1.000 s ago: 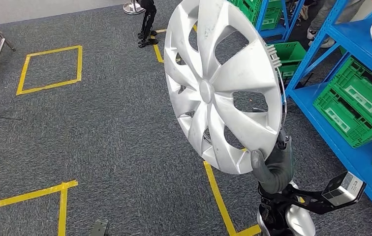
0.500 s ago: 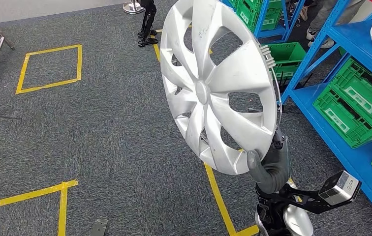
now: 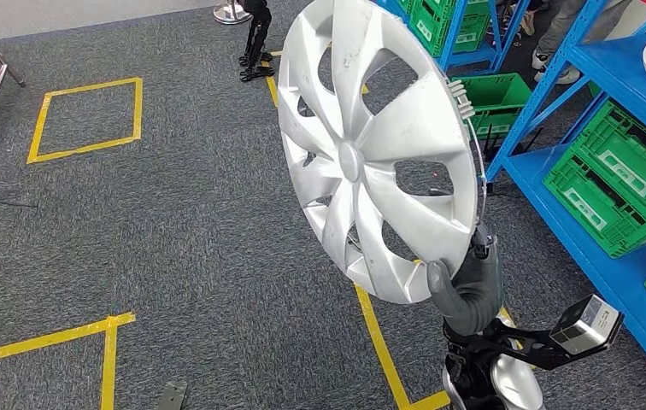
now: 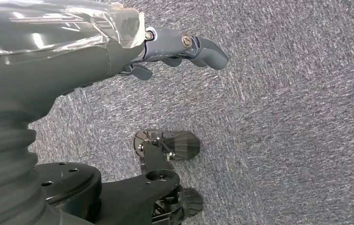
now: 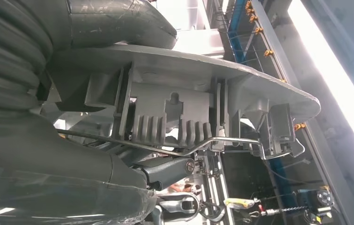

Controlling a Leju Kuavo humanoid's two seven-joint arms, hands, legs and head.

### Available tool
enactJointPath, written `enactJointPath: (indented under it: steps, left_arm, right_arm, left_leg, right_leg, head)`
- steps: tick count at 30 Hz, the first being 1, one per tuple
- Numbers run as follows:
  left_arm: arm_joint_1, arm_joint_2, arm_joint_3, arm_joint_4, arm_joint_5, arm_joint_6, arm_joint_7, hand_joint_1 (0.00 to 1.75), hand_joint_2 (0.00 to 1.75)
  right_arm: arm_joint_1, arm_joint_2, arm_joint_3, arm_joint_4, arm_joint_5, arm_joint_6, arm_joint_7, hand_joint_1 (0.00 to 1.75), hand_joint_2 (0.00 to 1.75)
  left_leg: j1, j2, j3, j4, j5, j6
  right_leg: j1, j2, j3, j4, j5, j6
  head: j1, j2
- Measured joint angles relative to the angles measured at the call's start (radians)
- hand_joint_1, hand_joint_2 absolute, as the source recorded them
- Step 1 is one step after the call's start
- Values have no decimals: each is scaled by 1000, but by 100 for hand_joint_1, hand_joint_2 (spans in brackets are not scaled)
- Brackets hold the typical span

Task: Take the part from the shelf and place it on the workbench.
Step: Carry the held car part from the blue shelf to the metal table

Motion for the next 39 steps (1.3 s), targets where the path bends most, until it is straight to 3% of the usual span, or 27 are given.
enactJointPath:
  steps: [20,30,31,33,35,37,39]
  left_arm:
    - [6,-16,54,0,76,21,-4,0,175]
    - [14,-19,58,0,64,18,-9,0,175]
    - [14,-18,58,0,64,18,-10,0,175]
    - [14,-15,58,1,61,17,-14,0,175]
    - [16,-16,58,1,56,17,-21,0,175]
    - [17,-18,58,1,50,14,-27,0,175]
    - [17,-19,58,1,45,8,-31,0,175]
  right_arm:
    - [-137,1,76,81,-23,41,36,175,175]
    - [-142,-13,80,88,-35,36,35,175,175]
    - [-141,-14,80,88,-35,36,34,175,175]
    - [-138,-16,80,88,-37,33,28,175,175]
    - [-129,-22,77,86,-40,26,19,175,175]
    - [-119,-31,72,83,-42,21,12,175,175]
    - [-107,-37,67,83,-40,16,8,175,175]
  left_leg:
    - [0,0,0,0,1,1]
    - [0,0,0,1,0,1]
    - [0,0,-1,4,-2,1]
    - [-3,0,1,0,-1,10]
    - [0,3,26,-43,19,33]
    - [5,9,53,-85,40,51]
    - [4,11,57,-92,43,53]
  right_leg:
    - [0,0,0,0,0,0]
    - [0,0,0,0,0,0]
    - [-6,0,0,-2,2,2]
    - [-14,0,5,-15,9,13]
    - [-11,-1,9,-16,8,19]
    - [-5,0,-22,56,-26,10]
    - [-6,1,-87,185,-74,5]
  head:
    - [0,0]
    - [0,0]
    - [0,0]
    - [-1,0]
    - [-1,0]
    - [1,0]
    - [3,0]
